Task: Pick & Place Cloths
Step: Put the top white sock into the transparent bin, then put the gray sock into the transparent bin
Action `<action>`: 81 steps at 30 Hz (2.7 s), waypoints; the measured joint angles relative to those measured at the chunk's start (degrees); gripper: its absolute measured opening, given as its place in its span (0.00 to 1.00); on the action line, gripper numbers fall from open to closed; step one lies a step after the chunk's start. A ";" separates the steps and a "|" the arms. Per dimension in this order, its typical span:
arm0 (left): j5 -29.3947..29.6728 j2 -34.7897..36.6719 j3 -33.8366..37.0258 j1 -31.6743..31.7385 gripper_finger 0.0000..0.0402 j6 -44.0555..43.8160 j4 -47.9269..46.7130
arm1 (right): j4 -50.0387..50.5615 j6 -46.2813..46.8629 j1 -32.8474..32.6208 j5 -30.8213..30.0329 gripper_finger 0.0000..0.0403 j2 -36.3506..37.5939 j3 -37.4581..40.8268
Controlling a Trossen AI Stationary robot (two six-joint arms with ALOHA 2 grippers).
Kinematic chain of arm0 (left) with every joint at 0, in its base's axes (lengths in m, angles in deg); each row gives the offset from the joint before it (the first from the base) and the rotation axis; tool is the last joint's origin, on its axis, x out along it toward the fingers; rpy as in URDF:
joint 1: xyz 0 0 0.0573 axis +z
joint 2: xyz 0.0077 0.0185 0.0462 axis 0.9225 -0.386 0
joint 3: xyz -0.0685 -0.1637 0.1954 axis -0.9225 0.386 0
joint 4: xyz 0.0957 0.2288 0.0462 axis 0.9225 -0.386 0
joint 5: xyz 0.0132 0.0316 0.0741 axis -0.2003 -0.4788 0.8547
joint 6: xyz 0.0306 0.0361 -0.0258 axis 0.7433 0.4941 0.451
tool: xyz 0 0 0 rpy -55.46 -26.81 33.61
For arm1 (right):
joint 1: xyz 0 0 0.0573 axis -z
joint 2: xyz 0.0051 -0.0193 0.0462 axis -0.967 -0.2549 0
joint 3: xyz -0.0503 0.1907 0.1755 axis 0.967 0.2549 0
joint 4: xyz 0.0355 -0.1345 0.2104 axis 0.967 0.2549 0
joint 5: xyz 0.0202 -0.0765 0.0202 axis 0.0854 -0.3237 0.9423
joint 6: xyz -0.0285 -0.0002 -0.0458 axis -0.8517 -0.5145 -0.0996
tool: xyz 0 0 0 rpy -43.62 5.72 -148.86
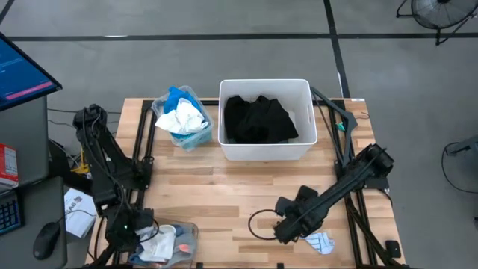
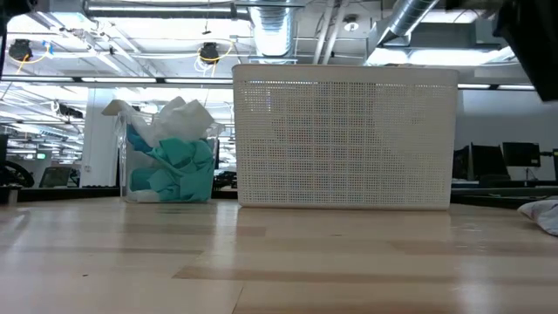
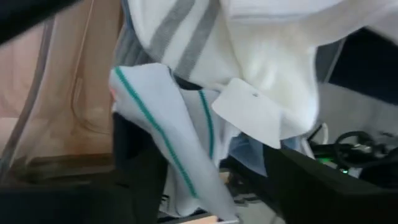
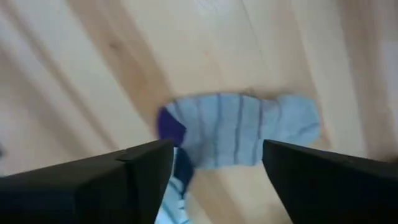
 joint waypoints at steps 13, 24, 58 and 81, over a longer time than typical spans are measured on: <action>2.54 10.09 0.00 0.11 0.72 -11.78 3.28 | -11.67 -4.55 3.67 5.98 0.65 -3.03 13.21; 6.22 13.48 0.00 0.11 0.72 -11.08 3.74 | -29.91 3.93 2.79 10.11 0.64 4.20 29.84; 67.32 19.43 0.00 10.76 0.72 37.97 23.75 | -49.09 -21.57 16.18 -4.76 0.00 6.97 -2.18; 15.10 3.11 0.00 39.94 0.72 54.48 39.67 | -54.86 -24.96 16.73 -1.79 0.00 -6.00 -13.77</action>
